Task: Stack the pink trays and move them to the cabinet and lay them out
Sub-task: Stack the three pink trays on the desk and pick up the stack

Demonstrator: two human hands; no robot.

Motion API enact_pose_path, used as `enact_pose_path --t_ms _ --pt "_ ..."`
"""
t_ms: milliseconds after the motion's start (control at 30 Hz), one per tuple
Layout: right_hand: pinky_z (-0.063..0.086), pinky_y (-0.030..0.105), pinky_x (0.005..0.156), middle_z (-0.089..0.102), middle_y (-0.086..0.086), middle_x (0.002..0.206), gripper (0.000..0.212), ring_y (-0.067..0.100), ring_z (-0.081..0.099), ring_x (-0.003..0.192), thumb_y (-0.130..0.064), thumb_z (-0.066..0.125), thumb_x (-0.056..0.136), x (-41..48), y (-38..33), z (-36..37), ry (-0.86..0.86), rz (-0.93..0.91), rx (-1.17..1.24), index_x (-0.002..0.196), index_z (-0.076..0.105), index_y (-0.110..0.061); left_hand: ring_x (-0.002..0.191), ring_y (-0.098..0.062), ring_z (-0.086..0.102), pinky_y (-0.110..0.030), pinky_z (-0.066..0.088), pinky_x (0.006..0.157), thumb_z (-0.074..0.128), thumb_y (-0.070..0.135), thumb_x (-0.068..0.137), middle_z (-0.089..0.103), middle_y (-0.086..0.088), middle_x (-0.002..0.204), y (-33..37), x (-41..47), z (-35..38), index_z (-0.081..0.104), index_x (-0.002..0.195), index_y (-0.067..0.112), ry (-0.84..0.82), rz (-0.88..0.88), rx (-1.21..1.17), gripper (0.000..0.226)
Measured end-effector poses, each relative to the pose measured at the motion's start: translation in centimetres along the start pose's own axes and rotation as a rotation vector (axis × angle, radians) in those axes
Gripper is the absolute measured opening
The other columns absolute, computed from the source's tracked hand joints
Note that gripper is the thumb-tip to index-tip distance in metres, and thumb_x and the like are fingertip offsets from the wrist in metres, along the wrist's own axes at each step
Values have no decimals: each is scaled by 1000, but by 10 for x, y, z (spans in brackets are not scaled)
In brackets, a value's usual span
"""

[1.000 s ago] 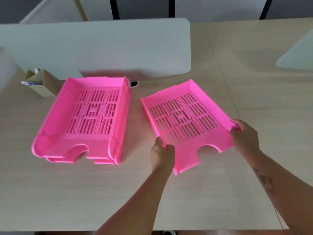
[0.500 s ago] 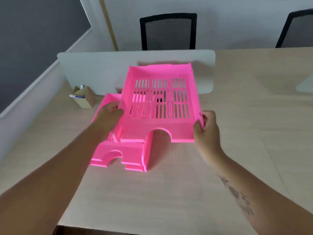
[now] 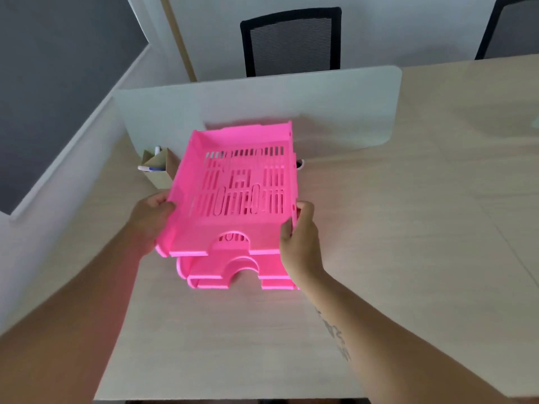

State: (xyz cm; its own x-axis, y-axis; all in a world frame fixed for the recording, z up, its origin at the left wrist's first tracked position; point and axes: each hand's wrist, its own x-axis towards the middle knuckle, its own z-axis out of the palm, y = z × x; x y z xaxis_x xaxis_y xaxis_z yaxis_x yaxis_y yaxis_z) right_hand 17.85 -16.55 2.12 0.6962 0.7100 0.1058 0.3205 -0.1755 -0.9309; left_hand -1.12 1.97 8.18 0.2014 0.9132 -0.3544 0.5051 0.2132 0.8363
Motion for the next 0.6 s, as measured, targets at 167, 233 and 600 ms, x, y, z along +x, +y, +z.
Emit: enact_pose_path --t_ms 167,233,600 --pt "37 12 45 56 2 81 34 0 43 54 -1 42 98 -10 18 7 14 51 -88 132 37 -3 88 -23 69 -45 58 78 48 1 94 72 -1 104 -18 2 12 67 117 22 -23 -14 32 38" --pt "38 10 46 50 -5 77 34 -1 42 54 0 43 98 -14 23 7 29 53 -114 132 37 -1 92 -25 70 -50 58 82 48 3 95 73 0 105 -21 1 13 67 118 23 -45 -17 46 36" --pt "34 9 50 70 13 110 46 13 54 65 -6 41 100 -13 32 4 -46 142 -101 145 33 -10 102 -33 62 -48 53 86 55 11 95 66 -7 110 -48 -22 21 56 131 14 -9 -53 19 36"
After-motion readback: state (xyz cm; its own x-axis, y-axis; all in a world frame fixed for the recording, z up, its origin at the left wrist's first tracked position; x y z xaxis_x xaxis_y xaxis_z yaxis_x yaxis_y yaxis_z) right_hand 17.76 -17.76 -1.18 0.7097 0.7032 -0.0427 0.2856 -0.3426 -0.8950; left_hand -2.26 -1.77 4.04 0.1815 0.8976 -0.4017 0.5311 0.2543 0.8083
